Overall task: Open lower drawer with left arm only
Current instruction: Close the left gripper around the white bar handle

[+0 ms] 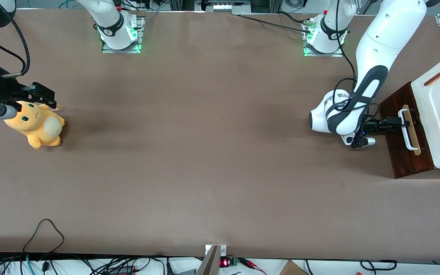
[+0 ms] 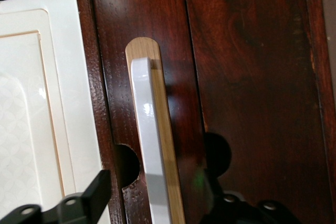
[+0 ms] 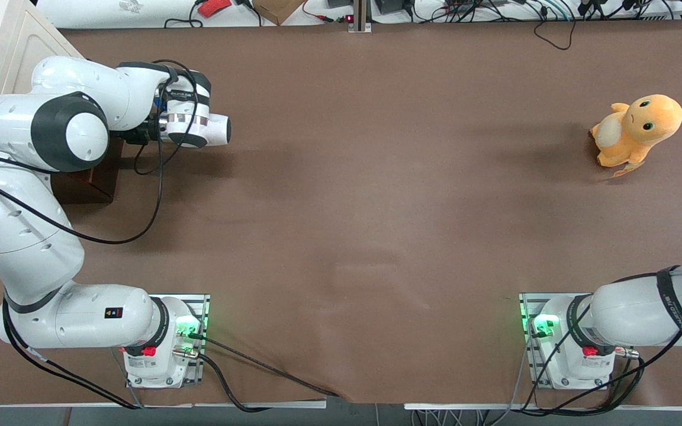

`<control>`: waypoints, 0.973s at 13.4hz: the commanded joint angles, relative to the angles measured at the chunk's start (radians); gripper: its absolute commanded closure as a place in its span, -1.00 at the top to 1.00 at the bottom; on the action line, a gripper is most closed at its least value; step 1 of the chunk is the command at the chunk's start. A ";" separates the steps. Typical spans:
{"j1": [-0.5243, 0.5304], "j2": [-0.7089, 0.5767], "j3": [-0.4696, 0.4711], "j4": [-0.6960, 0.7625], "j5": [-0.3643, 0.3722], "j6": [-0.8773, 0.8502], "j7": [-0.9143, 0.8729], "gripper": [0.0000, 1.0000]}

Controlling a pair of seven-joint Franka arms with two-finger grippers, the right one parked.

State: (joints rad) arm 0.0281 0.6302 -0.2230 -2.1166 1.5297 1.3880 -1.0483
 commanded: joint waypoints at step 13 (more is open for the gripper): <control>0.050 0.008 -0.004 0.030 0.079 0.026 0.037 0.02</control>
State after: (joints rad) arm 0.0709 0.6303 -0.2226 -2.0993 1.5857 1.4116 -1.0355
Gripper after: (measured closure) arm 0.485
